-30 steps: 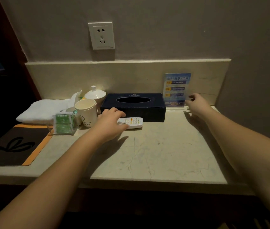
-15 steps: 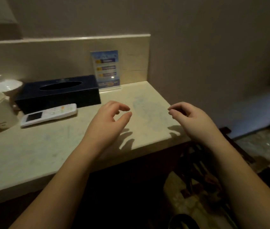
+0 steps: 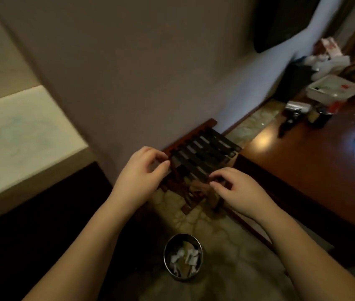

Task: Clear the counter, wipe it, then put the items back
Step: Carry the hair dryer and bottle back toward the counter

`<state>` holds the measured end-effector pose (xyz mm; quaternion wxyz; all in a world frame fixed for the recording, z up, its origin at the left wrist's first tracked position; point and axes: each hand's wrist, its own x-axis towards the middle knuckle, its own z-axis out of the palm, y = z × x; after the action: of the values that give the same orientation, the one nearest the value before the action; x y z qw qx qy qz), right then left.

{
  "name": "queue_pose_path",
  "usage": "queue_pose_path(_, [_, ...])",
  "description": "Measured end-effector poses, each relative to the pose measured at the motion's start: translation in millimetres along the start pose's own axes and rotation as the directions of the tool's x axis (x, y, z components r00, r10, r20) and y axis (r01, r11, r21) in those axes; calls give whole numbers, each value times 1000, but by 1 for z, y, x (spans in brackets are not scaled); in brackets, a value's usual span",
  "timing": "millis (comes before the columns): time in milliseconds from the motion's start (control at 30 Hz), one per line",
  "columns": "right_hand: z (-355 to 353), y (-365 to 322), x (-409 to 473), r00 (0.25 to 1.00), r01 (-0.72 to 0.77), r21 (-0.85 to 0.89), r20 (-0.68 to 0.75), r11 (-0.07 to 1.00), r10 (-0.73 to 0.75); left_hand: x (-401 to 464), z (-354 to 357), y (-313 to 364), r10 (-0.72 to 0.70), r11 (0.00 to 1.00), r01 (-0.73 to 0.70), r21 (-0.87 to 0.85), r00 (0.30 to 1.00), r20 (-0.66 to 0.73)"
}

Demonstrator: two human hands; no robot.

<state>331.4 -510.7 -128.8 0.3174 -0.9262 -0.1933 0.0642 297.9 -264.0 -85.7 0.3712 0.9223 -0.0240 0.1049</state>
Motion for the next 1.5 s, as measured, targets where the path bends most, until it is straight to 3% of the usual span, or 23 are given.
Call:
queue_pose_path(367, [-121, 204, -55, 956, -285, -74, 42, 956, 289, 79, 199, 110, -32, 999, 32, 3, 957, 289])
queue_pose_path(767, [-224, 334, -28, 830, -521, 92, -179, 849, 529, 222, 324, 178, -74, 995, 38, 93, 904, 421])
queue_pose_path(1067, [-285, 430, 61, 758, -630, 29, -197, 776, 622, 356, 422, 211, -27, 999, 9, 38, 867, 498])
queue_pose_path(1367, [-323, 526, 176, 630, -717, 246, -173, 652, 757, 481, 532, 202, -82, 997, 58, 59, 790, 608])
queue_pose_path(1500, [-327, 556, 218, 606, -698, 337, -192, 632, 772, 517, 578, 192, -115, 993, 65, 102, 772, 625])
